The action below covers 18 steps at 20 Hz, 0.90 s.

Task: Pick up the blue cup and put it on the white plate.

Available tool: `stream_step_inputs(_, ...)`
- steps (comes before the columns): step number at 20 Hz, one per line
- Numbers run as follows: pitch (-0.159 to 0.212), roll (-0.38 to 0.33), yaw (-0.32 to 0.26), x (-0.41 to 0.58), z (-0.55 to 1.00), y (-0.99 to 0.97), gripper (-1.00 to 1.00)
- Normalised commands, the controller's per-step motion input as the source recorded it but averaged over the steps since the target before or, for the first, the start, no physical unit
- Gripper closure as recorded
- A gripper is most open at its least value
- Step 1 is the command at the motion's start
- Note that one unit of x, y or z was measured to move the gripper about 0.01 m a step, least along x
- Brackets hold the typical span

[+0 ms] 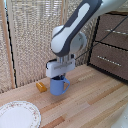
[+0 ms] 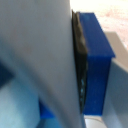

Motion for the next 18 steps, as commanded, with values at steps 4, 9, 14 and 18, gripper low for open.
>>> stream_step_inputs(4,-0.007,-0.011,-0.014,0.261,0.47,0.88,1.00)
stream_step_inputs(9,-0.022,-0.030,-0.011,0.231,0.42,0.89,1.00)
stream_step_inputs(14,-0.009,-0.038,-0.007,0.186,0.35,0.90,1.00)
stream_step_inputs(18,0.000,-0.131,-0.001,0.131,0.05,0.81,1.00)
